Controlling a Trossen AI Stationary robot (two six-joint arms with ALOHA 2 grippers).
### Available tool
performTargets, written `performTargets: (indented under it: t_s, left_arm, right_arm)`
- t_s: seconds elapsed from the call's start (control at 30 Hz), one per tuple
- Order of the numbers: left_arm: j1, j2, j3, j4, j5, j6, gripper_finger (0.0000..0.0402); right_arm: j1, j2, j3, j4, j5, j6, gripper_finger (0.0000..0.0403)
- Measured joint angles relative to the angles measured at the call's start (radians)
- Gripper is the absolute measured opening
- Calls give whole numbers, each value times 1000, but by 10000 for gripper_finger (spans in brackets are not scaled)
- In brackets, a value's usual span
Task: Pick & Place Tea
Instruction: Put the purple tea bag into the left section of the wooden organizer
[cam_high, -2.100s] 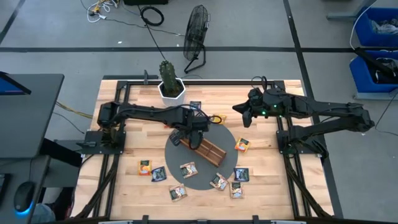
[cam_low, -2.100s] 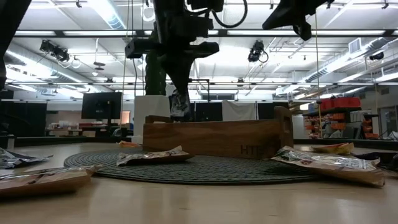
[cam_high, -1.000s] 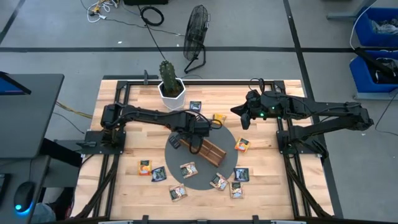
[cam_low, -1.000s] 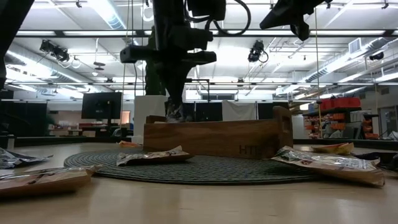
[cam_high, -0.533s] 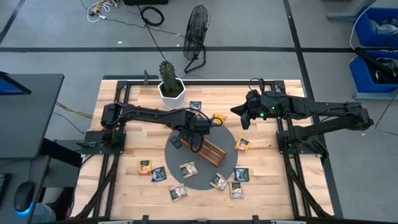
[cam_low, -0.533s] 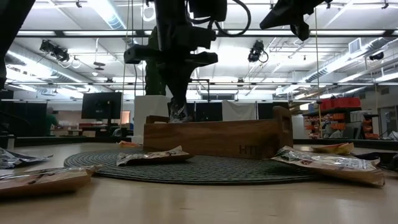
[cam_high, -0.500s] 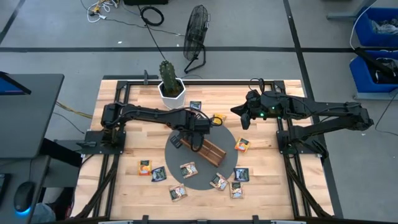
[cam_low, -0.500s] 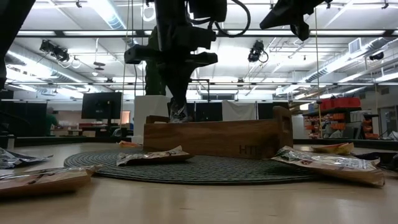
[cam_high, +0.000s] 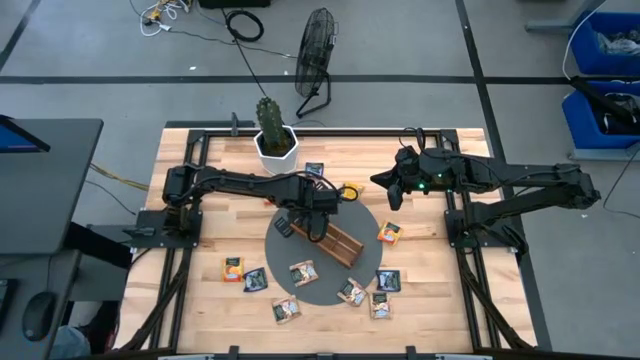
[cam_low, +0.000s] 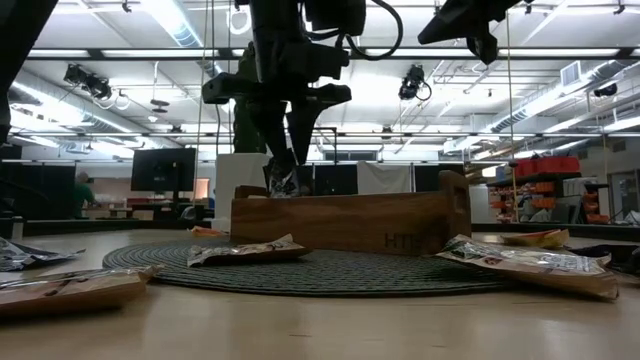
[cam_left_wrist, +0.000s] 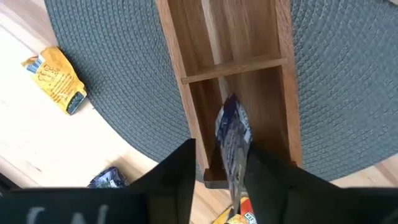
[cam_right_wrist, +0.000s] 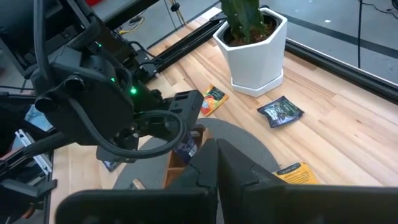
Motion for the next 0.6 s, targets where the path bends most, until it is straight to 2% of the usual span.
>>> performTargets:
  t_s: [0.13, 0.3, 0.5, 0.6]
  left_arm:
    - [1, 0, 0, 37, 0, 7, 162]
    - [0, 12, 0, 38, 0, 99, 164]
    - [22, 11, 0, 37, -30, 24, 161]
    - [26, 7, 0, 38, -102, 0, 161]
  right_arm:
    - [0, 0, 0, 0, 0, 0, 4]
    - [0, 0, 0, 0, 0, 0, 4]
    - [0, 0, 0, 1, 0, 0, 4]
    - [0, 0, 0, 1, 0, 0, 4]
